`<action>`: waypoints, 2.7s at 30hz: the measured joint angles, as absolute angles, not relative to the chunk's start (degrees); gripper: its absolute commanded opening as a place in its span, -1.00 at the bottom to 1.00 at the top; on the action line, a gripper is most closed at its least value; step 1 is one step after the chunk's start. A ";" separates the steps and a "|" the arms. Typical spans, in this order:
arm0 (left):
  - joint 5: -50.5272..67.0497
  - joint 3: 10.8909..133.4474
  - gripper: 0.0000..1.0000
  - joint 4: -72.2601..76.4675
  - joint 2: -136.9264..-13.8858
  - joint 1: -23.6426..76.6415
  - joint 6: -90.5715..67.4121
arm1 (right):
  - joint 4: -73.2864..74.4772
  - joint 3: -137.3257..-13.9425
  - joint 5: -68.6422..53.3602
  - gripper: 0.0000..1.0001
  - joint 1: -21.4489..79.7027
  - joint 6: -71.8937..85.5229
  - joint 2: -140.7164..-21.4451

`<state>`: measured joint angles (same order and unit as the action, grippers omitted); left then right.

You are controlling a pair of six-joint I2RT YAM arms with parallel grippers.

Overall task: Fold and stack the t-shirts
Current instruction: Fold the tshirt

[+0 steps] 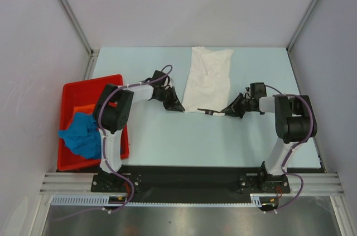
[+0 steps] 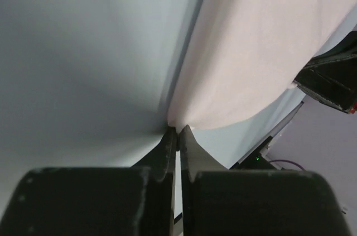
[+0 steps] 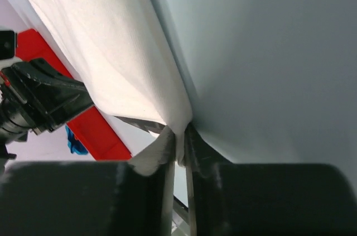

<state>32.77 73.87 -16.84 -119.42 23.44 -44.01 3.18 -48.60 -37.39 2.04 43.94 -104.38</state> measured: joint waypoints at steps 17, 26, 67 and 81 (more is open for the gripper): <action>27.20 42.28 -0.99 -8.19 -95.26 31.64 -44.97 | 10.37 -29.15 -34.54 -1.00 6.96 37.71 -81.62; 22.48 30.87 -1.00 -11.57 -76.71 40.14 -50.04 | 24.58 -21.56 -33.87 -1.00 9.47 38.35 -54.30; 26.02 113.10 -0.99 -30.09 -133.08 16.78 -40.60 | 33.61 -113.84 -44.31 -0.99 2.33 34.74 -136.22; 25.89 119.09 -0.80 -27.27 -138.93 16.45 -42.89 | 31.33 -121.99 -45.39 -0.48 1.30 38.44 -143.63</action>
<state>25.89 119.09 -27.27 -138.93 16.45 -42.89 31.33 -121.99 -45.39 1.30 38.44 -143.63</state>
